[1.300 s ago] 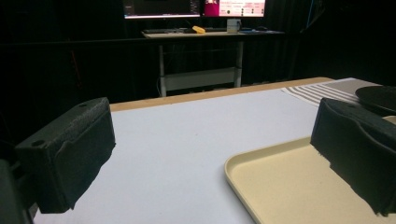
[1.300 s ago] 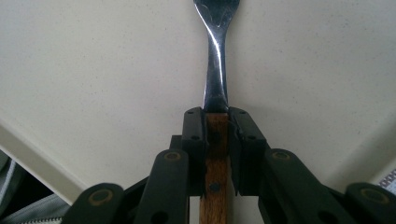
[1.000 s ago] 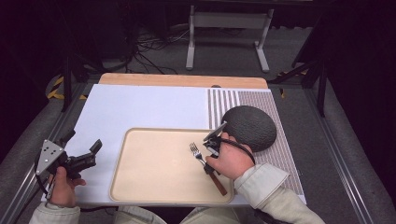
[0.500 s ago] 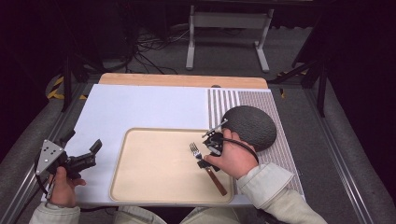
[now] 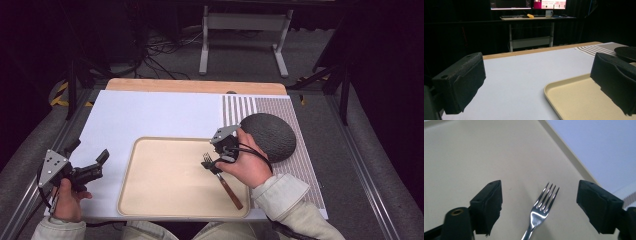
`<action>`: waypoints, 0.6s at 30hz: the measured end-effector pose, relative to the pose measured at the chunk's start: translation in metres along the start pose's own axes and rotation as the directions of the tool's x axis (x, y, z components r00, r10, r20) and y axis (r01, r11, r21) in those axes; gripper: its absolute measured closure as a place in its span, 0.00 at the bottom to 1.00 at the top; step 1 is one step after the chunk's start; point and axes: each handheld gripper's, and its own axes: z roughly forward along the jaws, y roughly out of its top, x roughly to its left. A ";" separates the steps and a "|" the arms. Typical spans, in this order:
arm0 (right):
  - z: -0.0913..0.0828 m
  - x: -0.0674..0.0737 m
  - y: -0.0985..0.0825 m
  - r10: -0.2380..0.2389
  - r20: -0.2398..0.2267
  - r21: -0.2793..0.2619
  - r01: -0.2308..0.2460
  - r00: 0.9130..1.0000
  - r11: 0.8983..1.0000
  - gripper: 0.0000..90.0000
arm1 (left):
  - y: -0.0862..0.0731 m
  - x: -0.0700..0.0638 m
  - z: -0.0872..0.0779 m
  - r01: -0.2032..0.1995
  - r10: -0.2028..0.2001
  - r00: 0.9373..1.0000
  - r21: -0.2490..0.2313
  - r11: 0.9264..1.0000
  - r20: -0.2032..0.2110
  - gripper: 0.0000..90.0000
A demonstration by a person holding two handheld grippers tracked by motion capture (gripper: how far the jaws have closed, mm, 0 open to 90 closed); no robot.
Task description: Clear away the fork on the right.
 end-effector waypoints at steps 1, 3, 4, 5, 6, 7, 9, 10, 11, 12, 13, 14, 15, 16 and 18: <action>0.001 -0.001 0.001 -0.020 -0.009 -0.013 0.020 1.000 1.000 0.30 | 0.000 0.000 0.000 0.000 0.000 1.000 0.000 1.000 0.000 0.00; 0.005 -0.003 0.001 -0.040 -0.017 -0.031 0.040 0.999 0.999 0.36 | 0.000 0.000 0.000 0.000 0.000 1.000 0.000 1.000 0.000 0.00; 0.007 -0.004 0.001 -0.056 -0.016 -0.040 0.055 0.998 0.998 0.39 | 0.000 0.000 0.000 0.000 0.000 1.000 0.000 1.000 0.000 0.00; 0.009 -0.005 0.001 -0.064 -0.017 -0.042 0.063 0.998 0.997 0.45 | 0.000 0.000 0.000 0.000 0.000 1.000 0.000 1.000 0.000 0.00; 0.009 -0.005 0.001 -0.064 -0.017 -0.042 0.063 0.998 0.997 0.45 | 0.000 0.000 0.000 0.000 0.000 1.000 0.000 1.000 0.000 0.00; 0.010 -0.006 0.001 -0.067 -0.026 -0.037 0.066 0.997 0.997 0.51 | 0.000 0.000 0.000 0.000 0.000 1.000 0.000 1.000 0.001 0.00; 0.015 -0.009 0.000 -0.093 -0.046 -0.040 0.091 0.995 0.995 0.66 | 0.000 0.000 0.000 0.000 0.000 1.000 0.000 1.000 0.001 0.00; 0.015 -0.009 0.000 -0.093 -0.046 -0.040 0.091 0.995 0.995 0.66 | 0.000 0.000 0.000 0.000 0.000 1.000 0.000 1.000 0.001 0.00; 0.017 -0.010 -0.001 -0.105 -0.053 -0.039 0.103 0.993 0.994 0.68 | 0.000 0.000 0.000 0.000 0.000 1.000 0.000 1.000 0.001 0.00; 0.019 -0.011 -0.001 -0.113 -0.058 -0.040 0.111 0.992 0.993 0.70 | 0.000 0.000 0.000 0.000 0.000 1.000 -0.001 1.000 0.001 0.00; 0.021 -0.012 -0.002 -0.117 -0.071 -0.040 0.114 0.991 0.993 0.73 | 0.000 0.000 0.000 -0.001 0.001 1.000 -0.001 1.000 0.001 0.00; 0.023 -0.013 -0.003 -0.120 -0.080 -0.039 0.117 0.990 0.992 0.75 | 0.000 0.000 0.000 0.000 0.000 1.000 0.000 1.000 0.000 0.00; 0.025 -0.014 -0.004 -0.132 -0.088 -0.039 0.129 0.987 0.991 0.77 | 0.000 0.000 0.000 0.000 0.000 1.000 -0.001 1.000 0.001 0.00; 0.027 -0.014 -0.005 -0.141 -0.091 -0.034 0.139 0.986 0.990 0.80 | 0.000 0.000 0.000 -0.001 0.001 1.000 0.000 1.000 0.001 0.00; 0.031 -0.015 -0.007 -0.151 -0.102 -0.022 0.150 0.983 0.988 0.85 | 0.000 0.000 0.000 -0.001 0.001 1.000 0.000 1.000 0.001 0.00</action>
